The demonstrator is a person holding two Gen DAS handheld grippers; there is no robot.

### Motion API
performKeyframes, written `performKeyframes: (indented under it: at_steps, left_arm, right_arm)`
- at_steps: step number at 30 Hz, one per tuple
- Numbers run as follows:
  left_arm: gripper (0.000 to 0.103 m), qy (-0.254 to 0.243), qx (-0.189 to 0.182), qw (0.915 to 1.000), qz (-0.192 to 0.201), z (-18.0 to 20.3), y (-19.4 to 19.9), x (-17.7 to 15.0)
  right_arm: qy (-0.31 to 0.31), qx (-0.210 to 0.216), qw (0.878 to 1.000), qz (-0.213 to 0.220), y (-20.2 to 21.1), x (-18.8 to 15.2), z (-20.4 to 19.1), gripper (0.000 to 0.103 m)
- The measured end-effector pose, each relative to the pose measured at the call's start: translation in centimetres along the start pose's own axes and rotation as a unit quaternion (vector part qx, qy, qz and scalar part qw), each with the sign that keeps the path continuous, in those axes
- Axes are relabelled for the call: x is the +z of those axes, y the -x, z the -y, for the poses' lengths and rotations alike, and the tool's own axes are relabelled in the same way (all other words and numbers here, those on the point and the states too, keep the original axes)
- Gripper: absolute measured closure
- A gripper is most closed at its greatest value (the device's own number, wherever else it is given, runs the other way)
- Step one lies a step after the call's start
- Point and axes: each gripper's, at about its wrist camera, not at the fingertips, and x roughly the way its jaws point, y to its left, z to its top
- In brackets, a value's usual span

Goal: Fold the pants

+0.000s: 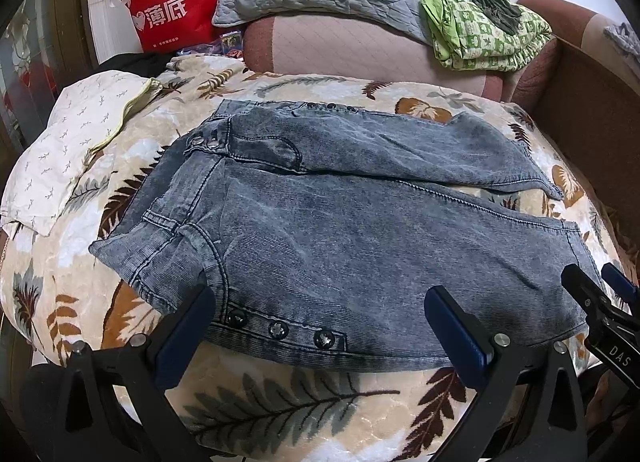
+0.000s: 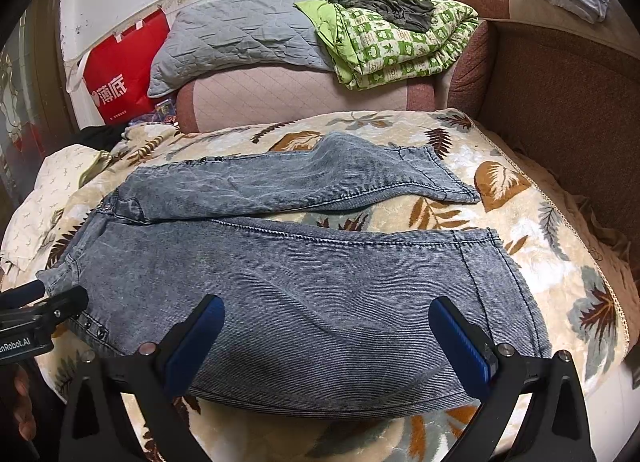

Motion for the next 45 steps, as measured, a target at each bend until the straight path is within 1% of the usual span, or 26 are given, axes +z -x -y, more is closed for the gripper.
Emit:
performKeyframes:
  at_steps: [41, 45]
  left_arm:
    - [0.0, -0.003, 0.002, 1.0, -0.001, -0.25, -0.19, -0.2]
    - [0.0, 0.003, 0.003, 1.0, -0.003, -0.66, -0.23, -0.16]
  right_arm:
    - [-0.001, 0.002, 1.0, -0.005, -0.34, -0.24, 0.04, 0.0]
    - [0.0, 0.0, 1.0, -0.008, -0.46, -0.24, 0.03, 0.0]
